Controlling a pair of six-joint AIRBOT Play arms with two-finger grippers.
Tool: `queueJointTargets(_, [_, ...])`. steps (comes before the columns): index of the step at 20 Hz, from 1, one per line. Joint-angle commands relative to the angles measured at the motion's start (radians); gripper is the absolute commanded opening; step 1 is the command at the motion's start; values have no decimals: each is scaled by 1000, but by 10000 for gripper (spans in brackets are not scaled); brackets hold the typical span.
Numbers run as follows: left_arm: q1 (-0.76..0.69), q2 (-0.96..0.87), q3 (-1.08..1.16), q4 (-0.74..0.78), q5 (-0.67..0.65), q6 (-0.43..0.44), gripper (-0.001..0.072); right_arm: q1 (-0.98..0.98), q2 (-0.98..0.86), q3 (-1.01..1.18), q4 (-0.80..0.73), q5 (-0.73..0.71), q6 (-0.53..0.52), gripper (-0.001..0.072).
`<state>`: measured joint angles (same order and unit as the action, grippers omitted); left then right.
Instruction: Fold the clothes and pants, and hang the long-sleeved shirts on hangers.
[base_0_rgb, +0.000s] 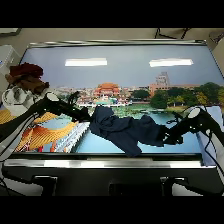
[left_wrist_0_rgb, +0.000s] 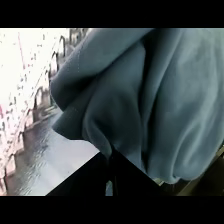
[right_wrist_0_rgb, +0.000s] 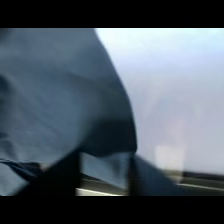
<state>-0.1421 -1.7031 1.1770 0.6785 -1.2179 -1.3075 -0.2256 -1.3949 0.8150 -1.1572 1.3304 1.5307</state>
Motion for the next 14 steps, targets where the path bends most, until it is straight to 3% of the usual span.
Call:
queueJointTargets(1, [-2, 28, 5, -2, -10, 11, 22, -1, 1, -9, 111, 20, -26, 38])
queueJointTargets(4, [19, 137, 77, 2, 0, 72, 19, -1, 28, 150, 114, 98, -92, 32])
queueJointTargets(6, [53, 271, 193, 29, 34, 85, 19, -1, 101, 390, 80, 92, -116, 32])
queueJointTargets(10, [177, 563, 478, 32, 82, 51, 20, -1, 287, 933, -111, -85, -46, 33])
queueJointTargets(14, [273, 843, 533, 68, 179, 12, 21, -1, 492, 1080, -180, -128, 25, 33])
